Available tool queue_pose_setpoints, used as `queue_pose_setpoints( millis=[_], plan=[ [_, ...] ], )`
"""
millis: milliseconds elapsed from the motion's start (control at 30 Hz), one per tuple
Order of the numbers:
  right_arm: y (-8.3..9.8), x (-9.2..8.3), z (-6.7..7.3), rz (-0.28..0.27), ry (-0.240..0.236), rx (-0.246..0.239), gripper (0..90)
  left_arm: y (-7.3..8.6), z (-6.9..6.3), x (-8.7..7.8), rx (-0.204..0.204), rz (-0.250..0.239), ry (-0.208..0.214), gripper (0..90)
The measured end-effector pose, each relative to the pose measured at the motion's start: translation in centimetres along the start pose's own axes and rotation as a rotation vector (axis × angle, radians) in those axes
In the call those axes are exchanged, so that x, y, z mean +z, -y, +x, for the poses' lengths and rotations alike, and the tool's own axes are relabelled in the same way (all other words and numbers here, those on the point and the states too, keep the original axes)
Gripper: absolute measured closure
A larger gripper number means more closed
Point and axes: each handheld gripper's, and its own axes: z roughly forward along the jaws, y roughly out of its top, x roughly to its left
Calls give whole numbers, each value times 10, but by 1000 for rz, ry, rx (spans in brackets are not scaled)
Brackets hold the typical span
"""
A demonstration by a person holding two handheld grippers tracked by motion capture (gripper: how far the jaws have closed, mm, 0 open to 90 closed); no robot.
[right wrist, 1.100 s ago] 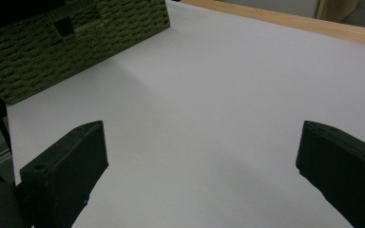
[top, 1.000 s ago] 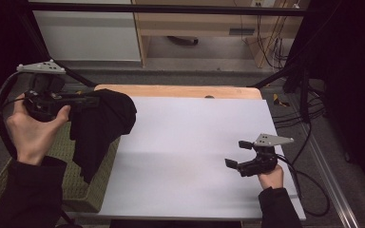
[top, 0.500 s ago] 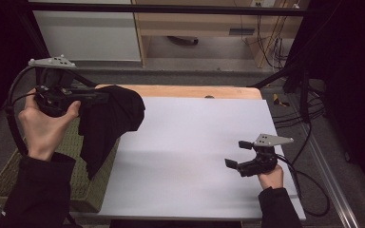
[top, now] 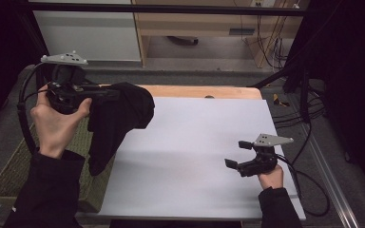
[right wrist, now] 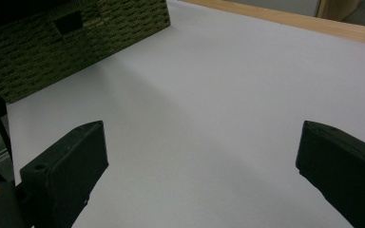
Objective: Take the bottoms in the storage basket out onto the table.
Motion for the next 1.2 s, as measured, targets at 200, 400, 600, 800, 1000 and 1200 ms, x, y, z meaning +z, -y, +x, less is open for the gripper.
queue_pose_setpoints(
  millis=[200,400,600,800,1000,1200],
  plan=[
    [0,0,0,0,0,0,38,-8,-8,4,16,1,11,804],
    [0,-1,0,-4,-2,-2,38,-14,-13,9,23,-1,20,804],
    [0,0,0,-3,-3,-2,38,-18,-19,14,38,-11,34,804],
    [0,-1,0,-4,-5,0,38,-24,-26,22,53,-13,49,804],
    [0,-1,0,-4,-4,0,38,-29,-36,30,70,-16,65,804],
    [0,-1,0,-5,-5,0,38,-34,-46,36,89,-14,86,804]
  ],
)
